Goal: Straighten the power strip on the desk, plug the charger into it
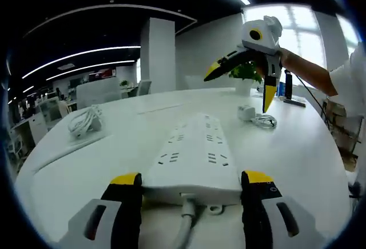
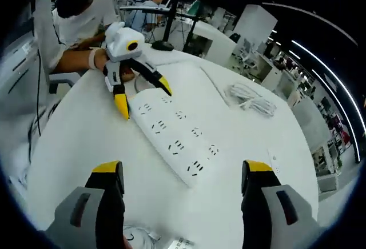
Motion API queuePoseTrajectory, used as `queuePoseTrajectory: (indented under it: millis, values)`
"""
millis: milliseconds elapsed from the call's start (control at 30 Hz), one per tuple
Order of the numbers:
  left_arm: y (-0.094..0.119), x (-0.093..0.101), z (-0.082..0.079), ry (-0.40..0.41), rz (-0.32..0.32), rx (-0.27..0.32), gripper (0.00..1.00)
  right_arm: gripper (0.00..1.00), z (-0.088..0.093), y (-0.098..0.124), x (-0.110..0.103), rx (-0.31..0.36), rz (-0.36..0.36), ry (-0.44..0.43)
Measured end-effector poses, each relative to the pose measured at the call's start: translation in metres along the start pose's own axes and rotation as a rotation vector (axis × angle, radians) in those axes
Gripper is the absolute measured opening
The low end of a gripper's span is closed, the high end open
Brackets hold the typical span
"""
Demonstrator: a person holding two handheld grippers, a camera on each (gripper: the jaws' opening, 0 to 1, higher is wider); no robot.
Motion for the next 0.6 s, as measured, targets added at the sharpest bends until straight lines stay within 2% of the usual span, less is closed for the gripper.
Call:
queuePoseTrajectory:
  millis: [133,267,333,433,533,600]
  values:
    - [0.0,0.0,0.0,0.002,0.0,0.003,0.71,0.81,-0.006,-0.021,0.01,0.0,-0.101,0.007]
    - [0.0,0.0,0.0,0.003,0.001,0.002,0.71,0.8,-0.004,-0.04,0.024,-0.114,-0.16,0.103]
    - [0.0,0.0,0.0,0.005,0.002,0.001,0.71,0.8,-0.002,-0.05,0.034,-0.178,-0.17,0.114]
    - [0.0,-0.001,0.0,0.008,0.004,0.001,0.71,0.8,-0.004,-0.058,0.045,-0.21,-0.19,0.128]
    - [-0.001,-0.001,0.0,0.01,0.005,0.001,0.71,0.77,-0.003,-0.063,0.049,-0.256,-0.246,0.147]
    - [-0.001,-0.001,0.0,0.012,0.005,0.001,0.71,0.76,-0.001,-0.065,0.049,-0.278,-0.279,0.127]
Point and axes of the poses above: the point that each gripper's makers call its tool centre point, and the gripper's own axes: y roughly backward along the fingers, x roughly to its right, z roughly out of its underside, the point moved 6 cm from there along y, roughly backward along the fingers, and after that the axes turned 7 degrees about -z, right-handed, at the moved point
